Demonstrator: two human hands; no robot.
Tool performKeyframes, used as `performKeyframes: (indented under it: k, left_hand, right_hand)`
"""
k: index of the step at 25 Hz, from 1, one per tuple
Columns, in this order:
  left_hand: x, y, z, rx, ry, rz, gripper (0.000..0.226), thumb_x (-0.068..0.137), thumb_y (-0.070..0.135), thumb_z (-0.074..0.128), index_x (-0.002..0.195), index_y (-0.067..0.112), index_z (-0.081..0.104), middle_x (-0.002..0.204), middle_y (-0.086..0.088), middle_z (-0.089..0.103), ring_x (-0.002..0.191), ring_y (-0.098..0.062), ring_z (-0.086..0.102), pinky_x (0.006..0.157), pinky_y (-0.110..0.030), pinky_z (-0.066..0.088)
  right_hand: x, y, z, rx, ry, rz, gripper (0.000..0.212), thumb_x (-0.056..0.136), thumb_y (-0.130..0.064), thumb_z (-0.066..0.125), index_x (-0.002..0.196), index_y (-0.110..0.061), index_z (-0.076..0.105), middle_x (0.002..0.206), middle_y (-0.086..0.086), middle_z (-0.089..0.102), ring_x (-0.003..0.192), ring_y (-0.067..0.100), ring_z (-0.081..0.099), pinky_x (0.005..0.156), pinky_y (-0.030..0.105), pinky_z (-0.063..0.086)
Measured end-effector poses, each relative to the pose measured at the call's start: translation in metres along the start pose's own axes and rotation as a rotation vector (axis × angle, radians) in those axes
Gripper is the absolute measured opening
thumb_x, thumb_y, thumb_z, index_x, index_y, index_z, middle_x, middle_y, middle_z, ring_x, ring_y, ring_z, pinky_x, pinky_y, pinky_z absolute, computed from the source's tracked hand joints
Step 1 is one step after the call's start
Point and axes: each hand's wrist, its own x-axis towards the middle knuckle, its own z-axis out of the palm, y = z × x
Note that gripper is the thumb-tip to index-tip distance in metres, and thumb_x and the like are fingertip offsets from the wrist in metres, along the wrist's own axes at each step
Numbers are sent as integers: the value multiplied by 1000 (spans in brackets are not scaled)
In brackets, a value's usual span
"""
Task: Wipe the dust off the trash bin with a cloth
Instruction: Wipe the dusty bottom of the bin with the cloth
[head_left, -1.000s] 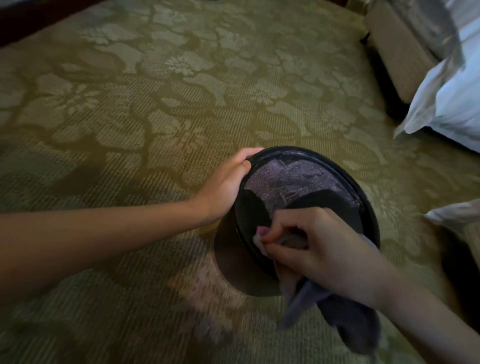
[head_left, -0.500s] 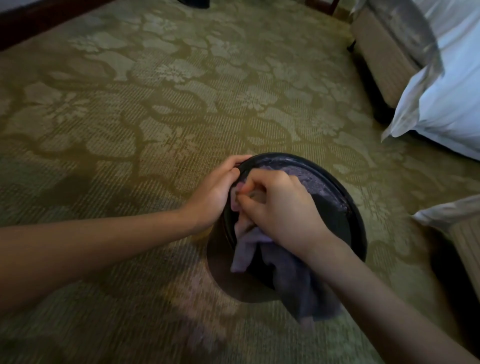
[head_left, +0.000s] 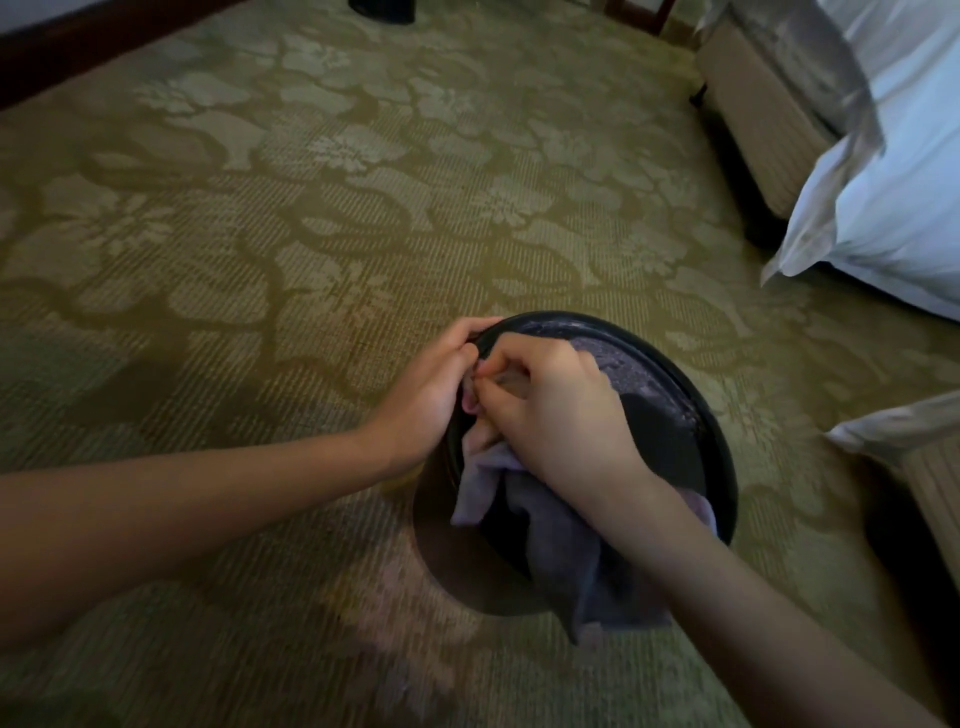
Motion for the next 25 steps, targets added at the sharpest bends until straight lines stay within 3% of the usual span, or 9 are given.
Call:
performKeyframes:
  k: [2, 4, 6, 8, 12, 16, 18, 21, 25]
  left_hand:
    - [1, 0, 0, 2, 2, -4, 38, 99, 7, 28, 112, 30, 55, 60, 17, 62, 54, 4, 52, 59, -11, 43]
    - [0, 1, 0, -40, -7, -42, 38, 101, 6, 28, 116, 24, 57, 77, 15, 68, 64, 4, 60, 65, -18, 47]
    - [-1, 2, -1, -52, -50, -50, 38, 98, 14, 29, 125, 15, 56, 110, 2, 69, 95, -3, 66, 84, -28, 51]
    - [-2, 2, -2, -59, -65, -45, 42, 95, 21, 30, 128, 16, 55, 123, -2, 64, 115, -11, 61, 99, -32, 47]
    - [0, -2, 2, -108, -62, -36, 38, 93, 22, 31, 120, 27, 57, 120, 1, 65, 114, -10, 61, 98, -28, 47]
    - [1, -2, 3, -97, -48, 1, 36, 90, 17, 33, 114, 31, 56, 114, 6, 65, 109, 0, 60, 94, -15, 42]
    - [2, 0, 1, -74, -45, 15, 36, 90, 17, 33, 114, 30, 56, 112, 7, 65, 107, 2, 59, 94, -13, 41]
    - [1, -3, 0, -94, -44, -9, 38, 90, 19, 33, 116, 30, 58, 118, 0, 66, 116, -9, 60, 103, -28, 43]
    - [0, -1, -1, -101, -64, -33, 42, 93, 21, 32, 127, 17, 57, 124, -3, 65, 117, -14, 60, 101, -34, 46]
  right_hand:
    - [2, 1, 2, -42, 29, 5, 11, 88, -37, 58, 95, -30, 63, 93, -4, 65, 94, 26, 60, 76, 42, 50]
    - [-13, 6, -6, -44, -20, -24, 16, 90, -44, 56, 96, -31, 63, 88, -6, 67, 90, 22, 63, 74, 41, 51]
    - [-41, 13, -22, -4, -165, -18, 24, 86, -55, 52, 94, -36, 63, 81, -8, 67, 83, 13, 65, 71, 38, 53]
    - [-70, 19, -36, -40, -265, 18, 30, 77, -63, 46, 94, -44, 62, 78, -13, 67, 79, 4, 64, 70, 34, 54]
    - [-69, 20, -31, -155, -73, -21, 25, 80, -57, 49, 92, -40, 63, 77, -15, 65, 74, 5, 65, 61, 31, 51]
    - [1, 11, -8, -183, 35, 37, 17, 89, -46, 55, 98, -36, 67, 96, -8, 69, 96, 23, 64, 74, 37, 50]
    - [20, 12, -3, -131, 13, 64, 17, 88, -43, 57, 99, -37, 67, 99, -8, 69, 99, 22, 64, 78, 39, 50]
    - [0, 16, -13, -114, -39, 16, 18, 89, -48, 56, 102, -42, 66, 98, -10, 69, 99, 19, 64, 79, 38, 51]
    - [-61, 18, -48, -165, -343, 0, 27, 85, -67, 45, 108, -57, 55, 91, -17, 67, 94, 2, 63, 78, 28, 49]
